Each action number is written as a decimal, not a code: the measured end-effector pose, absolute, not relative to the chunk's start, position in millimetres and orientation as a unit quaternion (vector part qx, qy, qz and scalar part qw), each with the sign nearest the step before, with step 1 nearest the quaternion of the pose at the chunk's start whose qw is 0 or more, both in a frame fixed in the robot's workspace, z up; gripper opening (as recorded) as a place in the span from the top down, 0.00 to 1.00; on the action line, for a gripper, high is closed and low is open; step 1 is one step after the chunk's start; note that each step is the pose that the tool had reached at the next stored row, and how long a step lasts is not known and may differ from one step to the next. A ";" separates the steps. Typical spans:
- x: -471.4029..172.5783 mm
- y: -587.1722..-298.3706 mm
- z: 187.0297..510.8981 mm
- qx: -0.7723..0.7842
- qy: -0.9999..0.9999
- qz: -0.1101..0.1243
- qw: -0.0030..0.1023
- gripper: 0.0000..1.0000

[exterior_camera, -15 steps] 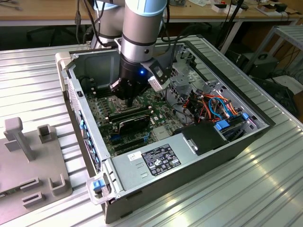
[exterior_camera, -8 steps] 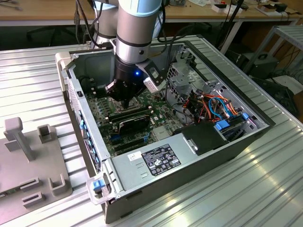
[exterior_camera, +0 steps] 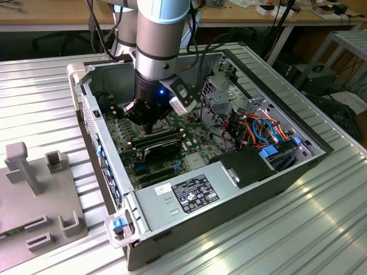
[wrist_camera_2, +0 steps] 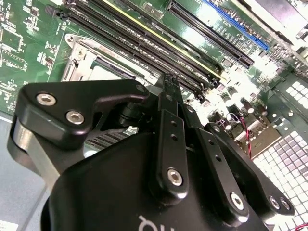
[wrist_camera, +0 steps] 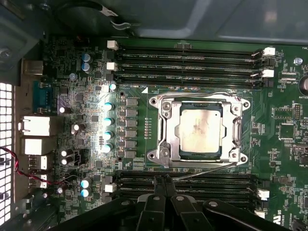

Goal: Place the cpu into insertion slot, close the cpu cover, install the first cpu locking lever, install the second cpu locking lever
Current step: 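Install the second cpu locking lever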

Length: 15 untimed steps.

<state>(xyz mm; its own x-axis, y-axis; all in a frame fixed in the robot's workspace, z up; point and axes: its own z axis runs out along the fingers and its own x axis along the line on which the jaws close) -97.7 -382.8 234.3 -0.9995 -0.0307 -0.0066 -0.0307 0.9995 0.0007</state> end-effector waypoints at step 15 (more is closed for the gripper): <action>-101.2 -383.0 235.3 -0.015 1.000 0.000 0.004 0.89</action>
